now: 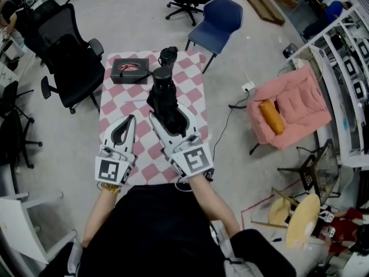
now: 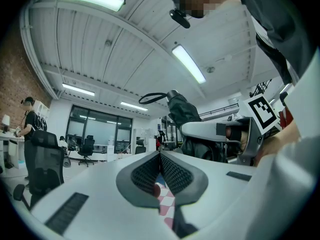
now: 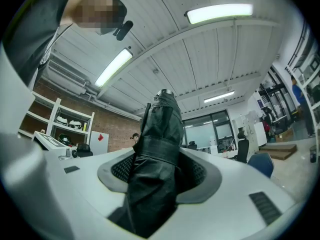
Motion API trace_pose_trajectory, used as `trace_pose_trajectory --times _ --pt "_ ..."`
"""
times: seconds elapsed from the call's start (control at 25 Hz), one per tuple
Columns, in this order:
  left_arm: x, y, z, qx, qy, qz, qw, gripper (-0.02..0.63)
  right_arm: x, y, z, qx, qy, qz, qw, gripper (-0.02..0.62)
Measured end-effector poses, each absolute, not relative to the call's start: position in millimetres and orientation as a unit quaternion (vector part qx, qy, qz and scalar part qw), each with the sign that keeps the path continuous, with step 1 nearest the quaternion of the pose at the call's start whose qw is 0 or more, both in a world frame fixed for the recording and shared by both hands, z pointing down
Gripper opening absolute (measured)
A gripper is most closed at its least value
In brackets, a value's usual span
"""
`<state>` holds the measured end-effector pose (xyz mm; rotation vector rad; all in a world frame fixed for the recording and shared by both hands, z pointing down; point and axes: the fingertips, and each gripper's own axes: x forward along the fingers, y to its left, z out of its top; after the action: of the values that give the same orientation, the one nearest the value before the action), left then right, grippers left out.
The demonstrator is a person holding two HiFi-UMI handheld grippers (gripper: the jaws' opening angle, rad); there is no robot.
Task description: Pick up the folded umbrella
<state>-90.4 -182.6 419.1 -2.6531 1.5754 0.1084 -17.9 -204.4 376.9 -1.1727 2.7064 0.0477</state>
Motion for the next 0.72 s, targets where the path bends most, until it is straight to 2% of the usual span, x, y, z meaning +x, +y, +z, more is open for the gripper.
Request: trace_pose_trajectory --times 0.12,0.72 --pt "-88 -181 420 -0.859 0.509 0.036 0.025 0.014 -17 -203 379 -0.399 0.911 0.009 0.106 0.225" --pt "-85 -175 435 -0.86 0.508 0.034 0.01 0.014 -17 -197 440 -0.394 0.917 -0.015 0.058 0.225"
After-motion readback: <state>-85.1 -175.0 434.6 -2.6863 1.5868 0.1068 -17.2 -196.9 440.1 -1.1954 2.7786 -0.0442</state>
